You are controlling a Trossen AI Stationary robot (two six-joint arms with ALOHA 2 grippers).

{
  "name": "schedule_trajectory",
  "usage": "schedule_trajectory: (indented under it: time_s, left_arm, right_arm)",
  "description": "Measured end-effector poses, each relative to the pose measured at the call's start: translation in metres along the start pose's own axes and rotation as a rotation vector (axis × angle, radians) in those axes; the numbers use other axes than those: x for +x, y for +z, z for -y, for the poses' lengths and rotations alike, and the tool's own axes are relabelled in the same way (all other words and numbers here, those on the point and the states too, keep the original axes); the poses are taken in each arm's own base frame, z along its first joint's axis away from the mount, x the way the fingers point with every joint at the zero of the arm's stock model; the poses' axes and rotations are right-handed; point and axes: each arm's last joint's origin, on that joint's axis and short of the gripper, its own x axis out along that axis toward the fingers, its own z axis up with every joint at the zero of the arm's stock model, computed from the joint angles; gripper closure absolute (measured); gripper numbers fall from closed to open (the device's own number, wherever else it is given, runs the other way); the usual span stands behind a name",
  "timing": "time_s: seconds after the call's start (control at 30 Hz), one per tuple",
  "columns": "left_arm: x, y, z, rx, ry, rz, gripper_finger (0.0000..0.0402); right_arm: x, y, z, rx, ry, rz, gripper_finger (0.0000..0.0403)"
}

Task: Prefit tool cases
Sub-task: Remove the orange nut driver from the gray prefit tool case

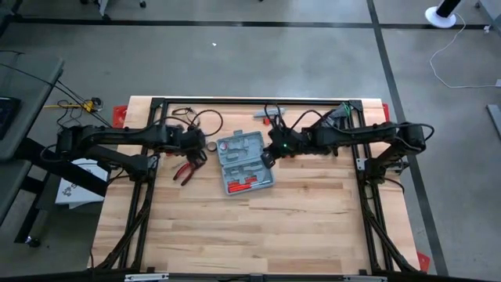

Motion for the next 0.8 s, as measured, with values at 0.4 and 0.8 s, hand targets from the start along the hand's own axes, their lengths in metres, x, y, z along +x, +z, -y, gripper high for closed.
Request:
schedule_trajectory:
  time_s: [0.4,0.8]
  left_arm:
    - [-0.004,0.025,0.011,-0.118,-0.185,0.229,0.0254]
    - [-0.013,0.046,0.016,-0.183,-0.283,0.439,0.0254]
  right_arm:
    - [-0.006,-0.030,-0.024,-0.036,-0.045,-0.032,0.0403]
    - [0.045,-0.063,-0.027,-0.079,-0.002,-0.271,0.0403]
